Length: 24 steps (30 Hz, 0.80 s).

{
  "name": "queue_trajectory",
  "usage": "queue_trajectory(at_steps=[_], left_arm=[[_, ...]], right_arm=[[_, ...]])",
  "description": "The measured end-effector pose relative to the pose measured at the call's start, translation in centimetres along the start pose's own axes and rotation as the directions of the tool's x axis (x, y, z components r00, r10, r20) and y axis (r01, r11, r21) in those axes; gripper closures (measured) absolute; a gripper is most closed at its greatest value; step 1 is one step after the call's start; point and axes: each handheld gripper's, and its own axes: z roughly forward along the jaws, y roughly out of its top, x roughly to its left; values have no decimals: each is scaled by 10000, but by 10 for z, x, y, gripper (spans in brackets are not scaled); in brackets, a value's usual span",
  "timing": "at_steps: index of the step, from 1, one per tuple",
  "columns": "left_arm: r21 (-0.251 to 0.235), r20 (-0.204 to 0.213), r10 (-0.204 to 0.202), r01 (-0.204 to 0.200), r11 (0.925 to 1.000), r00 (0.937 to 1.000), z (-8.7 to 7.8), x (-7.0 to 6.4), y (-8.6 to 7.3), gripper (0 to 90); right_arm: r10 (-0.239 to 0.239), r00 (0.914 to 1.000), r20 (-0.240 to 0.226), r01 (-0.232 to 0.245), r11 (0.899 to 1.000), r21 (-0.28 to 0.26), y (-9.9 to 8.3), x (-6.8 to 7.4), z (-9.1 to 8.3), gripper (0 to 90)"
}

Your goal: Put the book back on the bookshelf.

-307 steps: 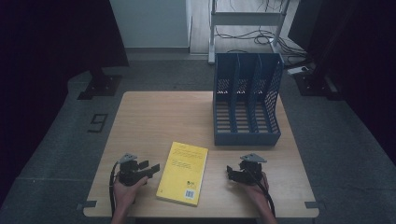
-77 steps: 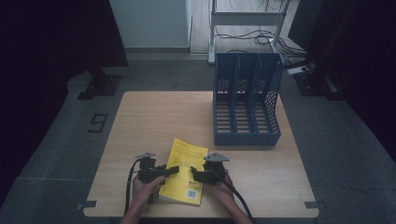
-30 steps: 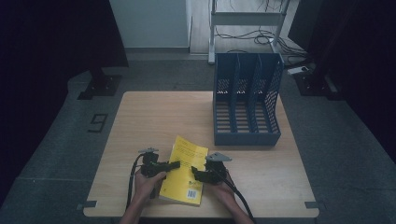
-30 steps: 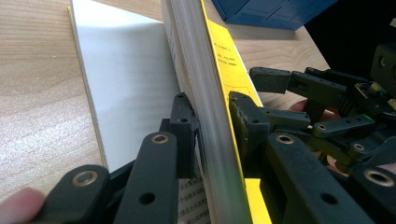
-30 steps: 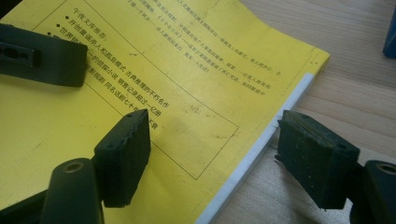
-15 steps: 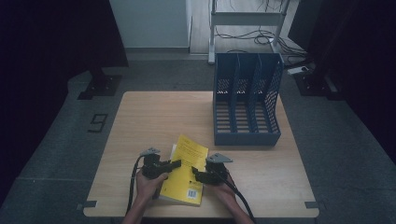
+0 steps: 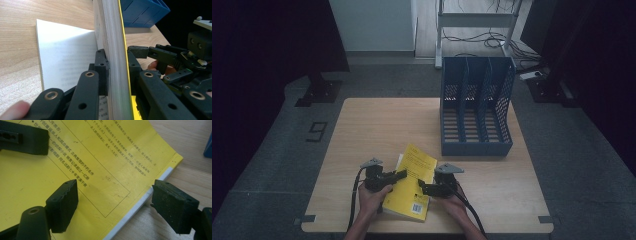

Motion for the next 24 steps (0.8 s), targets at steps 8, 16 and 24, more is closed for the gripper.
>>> queue_trajectory(at_steps=[8, 16, 24], left_arm=[[-241, 128, 231, -227, 9995, 9997, -5, -5, 1, 777], [-474, 182, 455, -446, 9979, 9988, -10, -9, 3, 778], [-766, 206, 826, -808, 9938, 9964, -18, -19, 6, 779]], right_arm=[[225, 9996, -144, -229, 9994, -275, 3, -5, -6, 205], [488, 9982, -343, -509, 9967, -640, 6, -11, -14, 204], [357, 9983, -457, -407, 9926, -1144, 11, -14, -24, 194]])
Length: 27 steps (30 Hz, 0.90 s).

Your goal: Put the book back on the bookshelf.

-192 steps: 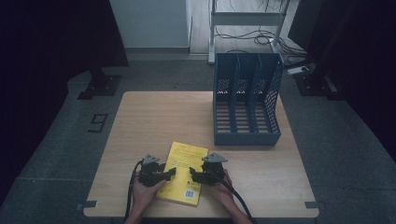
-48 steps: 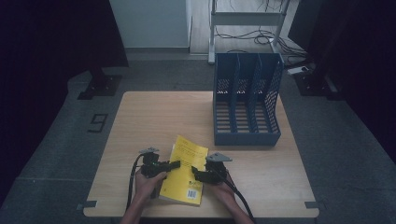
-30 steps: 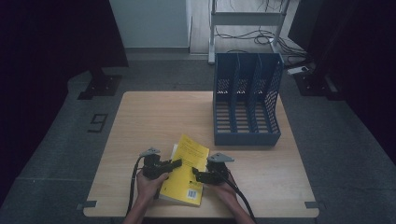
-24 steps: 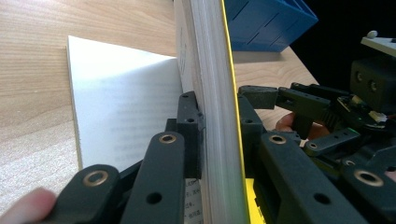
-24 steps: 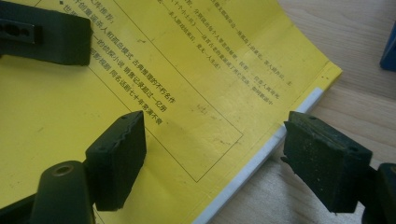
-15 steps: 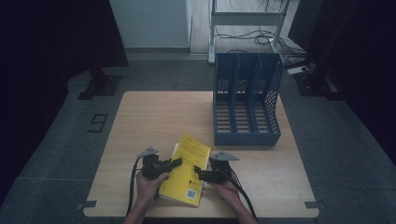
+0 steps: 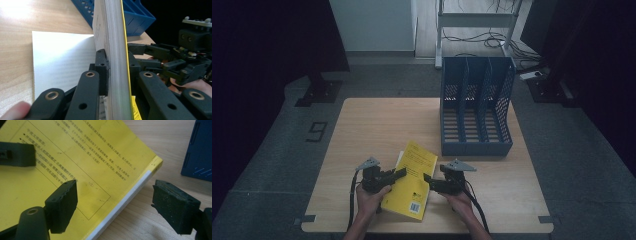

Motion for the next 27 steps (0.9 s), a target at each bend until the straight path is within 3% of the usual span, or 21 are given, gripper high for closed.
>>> queue_trajectory(at_steps=[8, 27], left_arm=[[-230, 56, 587, -585, 9980, 9983, -9, -12, 5, 780], [-483, 283, 676, -662, 9966, 9973, -19, -18, 10, 780]], right_arm=[[-89, 9999, -137, 89, 10000, 5, 1, 2, -1, 186], [28, 9991, -417, -36, 9998, -186, 2, 1, -3, 184]])
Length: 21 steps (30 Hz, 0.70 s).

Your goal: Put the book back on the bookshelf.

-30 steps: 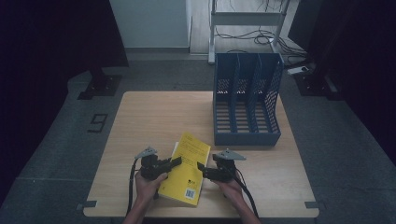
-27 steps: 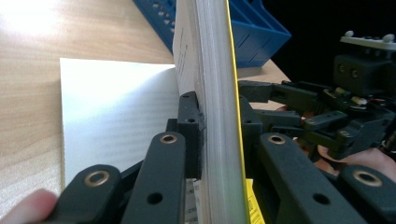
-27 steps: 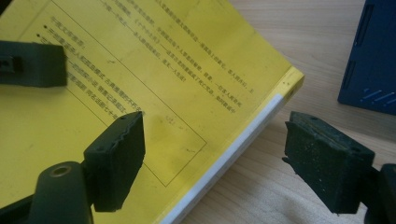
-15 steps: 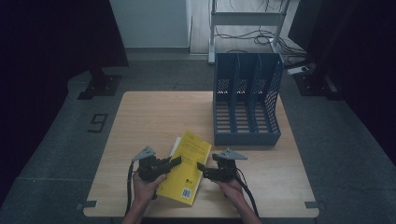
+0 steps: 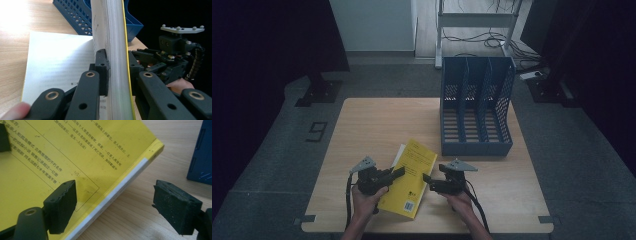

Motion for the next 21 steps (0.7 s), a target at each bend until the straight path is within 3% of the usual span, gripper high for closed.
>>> queue_trajectory(at_steps=[15, 21], left_arm=[[-86, 391, 219, -216, 9997, 9990, -2, -10, 1, 780], [-98, 492, 338, -334, 9994, 9982, -3, -13, 2, 780]], right_arm=[[227, 9958, -888, -254, 9992, -303, 2, -1, -2, 144], [428, 9895, -1378, -474, 9984, -308, 2, -1, -1, 125]])
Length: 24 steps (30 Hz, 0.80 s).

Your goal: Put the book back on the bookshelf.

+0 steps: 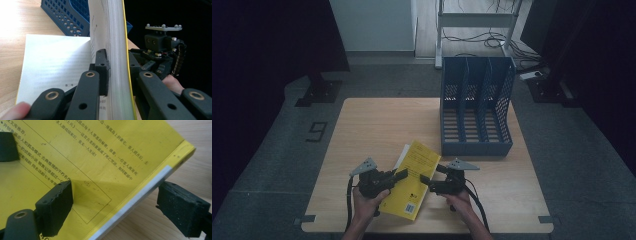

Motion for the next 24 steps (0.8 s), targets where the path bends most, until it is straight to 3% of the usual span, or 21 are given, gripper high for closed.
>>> queue_trajectory(at_steps=[4, 10, 15, 24], left_arm=[[-5, 115, -84, 84, 10000, 9999, -1, 2, 0, 779], [-35, 422, -98, 100, 9999, 9991, -6, 7, 1, 778], [10, 641, -227, 227, 9997, 9977, -9, 12, 0, 778], [115, 889, -443, 435, 9990, 9951, -8, 18, -2, 779]], right_arm=[[264, 9988, -402, -261, 9996, 71, 0, -2, 1, 137], [241, 9991, -355, -249, 9994, -229, 2, 0, -4, 212], [-98, 9996, -271, 80, 9978, -656, 6, 4, -12, 258], [-331, 9978, -579, 262, 9928, -1165, 11, 6, -22, 309]])
